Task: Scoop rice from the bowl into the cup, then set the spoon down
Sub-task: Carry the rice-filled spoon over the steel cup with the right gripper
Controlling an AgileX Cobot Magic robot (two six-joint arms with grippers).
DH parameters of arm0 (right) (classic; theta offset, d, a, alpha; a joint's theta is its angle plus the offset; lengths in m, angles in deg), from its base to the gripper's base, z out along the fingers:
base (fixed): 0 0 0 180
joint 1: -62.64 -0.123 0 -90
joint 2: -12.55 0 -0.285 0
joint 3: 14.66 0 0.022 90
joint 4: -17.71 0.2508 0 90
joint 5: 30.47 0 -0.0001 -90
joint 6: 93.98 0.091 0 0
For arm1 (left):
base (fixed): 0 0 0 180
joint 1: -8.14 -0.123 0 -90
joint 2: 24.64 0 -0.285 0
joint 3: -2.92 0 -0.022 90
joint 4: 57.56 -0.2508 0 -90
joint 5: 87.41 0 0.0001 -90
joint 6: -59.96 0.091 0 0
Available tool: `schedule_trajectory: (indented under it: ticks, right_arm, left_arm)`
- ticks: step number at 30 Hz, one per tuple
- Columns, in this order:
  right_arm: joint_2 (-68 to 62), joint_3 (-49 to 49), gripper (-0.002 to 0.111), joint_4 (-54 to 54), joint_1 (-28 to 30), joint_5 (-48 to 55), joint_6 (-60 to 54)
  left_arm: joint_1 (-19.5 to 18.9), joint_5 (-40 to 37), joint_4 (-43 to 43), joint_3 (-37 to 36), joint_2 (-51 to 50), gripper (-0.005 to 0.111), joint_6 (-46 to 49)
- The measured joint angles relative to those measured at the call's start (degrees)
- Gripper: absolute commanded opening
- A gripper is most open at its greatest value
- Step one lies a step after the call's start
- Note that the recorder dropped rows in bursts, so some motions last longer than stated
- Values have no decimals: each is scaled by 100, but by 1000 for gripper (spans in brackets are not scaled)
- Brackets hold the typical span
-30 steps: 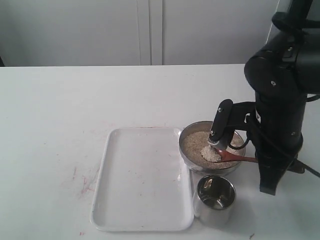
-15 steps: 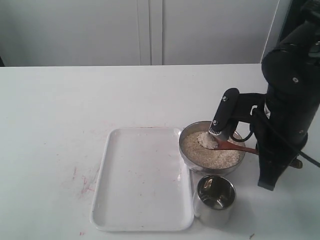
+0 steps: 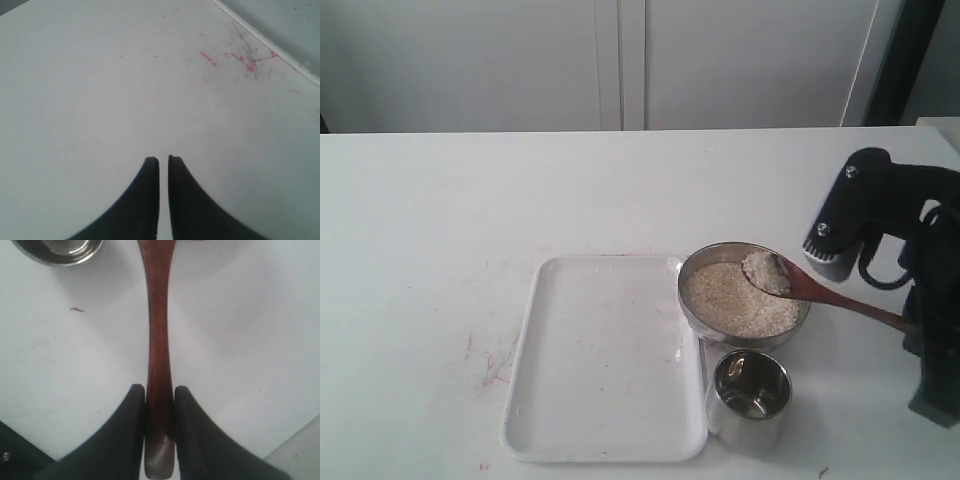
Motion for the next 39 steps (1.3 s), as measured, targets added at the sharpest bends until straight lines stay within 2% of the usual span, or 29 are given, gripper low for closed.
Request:
schedule_trajectory:
  ticks: [8,25,39]
  right_arm:
    - [528,-887,0,32,-838,22,278]
    - [132,-903,0,-733,-955,22,1]
    - [-155,-903,0,-1688,-1537,22,-25]
  left_arm:
    - [0,0,0,0,0,14,0]
    - [0,0,0,0,0,14,0]
    - [0,0,0,0,0,14,0]
